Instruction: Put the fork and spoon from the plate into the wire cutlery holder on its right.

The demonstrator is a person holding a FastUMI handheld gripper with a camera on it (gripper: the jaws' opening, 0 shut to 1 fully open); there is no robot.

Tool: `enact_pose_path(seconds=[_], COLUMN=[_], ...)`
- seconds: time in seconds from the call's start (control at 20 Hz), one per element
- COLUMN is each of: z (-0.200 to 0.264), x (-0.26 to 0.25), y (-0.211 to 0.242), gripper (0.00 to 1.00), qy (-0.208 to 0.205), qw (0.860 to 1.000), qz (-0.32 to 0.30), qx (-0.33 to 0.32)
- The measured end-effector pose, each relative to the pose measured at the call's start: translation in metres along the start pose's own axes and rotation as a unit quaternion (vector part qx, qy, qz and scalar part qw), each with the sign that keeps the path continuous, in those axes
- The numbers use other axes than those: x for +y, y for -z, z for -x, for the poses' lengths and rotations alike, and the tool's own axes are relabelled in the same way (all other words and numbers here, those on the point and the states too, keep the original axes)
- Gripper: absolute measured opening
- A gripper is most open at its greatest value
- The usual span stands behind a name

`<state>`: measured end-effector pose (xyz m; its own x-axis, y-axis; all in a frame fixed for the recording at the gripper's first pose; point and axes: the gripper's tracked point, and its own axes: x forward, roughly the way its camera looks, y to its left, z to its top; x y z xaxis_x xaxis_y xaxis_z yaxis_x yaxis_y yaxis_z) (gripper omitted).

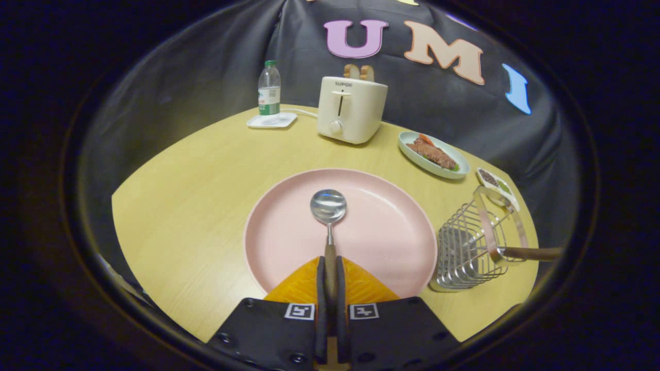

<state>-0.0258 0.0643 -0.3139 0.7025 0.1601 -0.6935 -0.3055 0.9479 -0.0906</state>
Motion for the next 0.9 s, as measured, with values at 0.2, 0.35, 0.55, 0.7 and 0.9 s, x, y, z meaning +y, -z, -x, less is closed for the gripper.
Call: enact_pose_path(seconds=[0.2, 0.35, 0.55, 0.7, 0.9], z=[0.000, 0.006, 0.014, 0.022, 0.036], x=[0.004, 0.006, 0.000, -0.005, -0.019], y=[-0.005, -0.010, -0.013, -0.019, -0.029], gripper=[0.11, 0.10, 0.08, 0.08, 0.08], qy=[-0.010, -0.021, -0.026, -0.031, -0.035], qw=[1.000, 0.999, 0.998, 0.998, 0.997], qz=[0.019, 0.028, 0.038, 0.040, 0.046], qx=[0.013, 0.019, 0.031, 0.039, 0.051])
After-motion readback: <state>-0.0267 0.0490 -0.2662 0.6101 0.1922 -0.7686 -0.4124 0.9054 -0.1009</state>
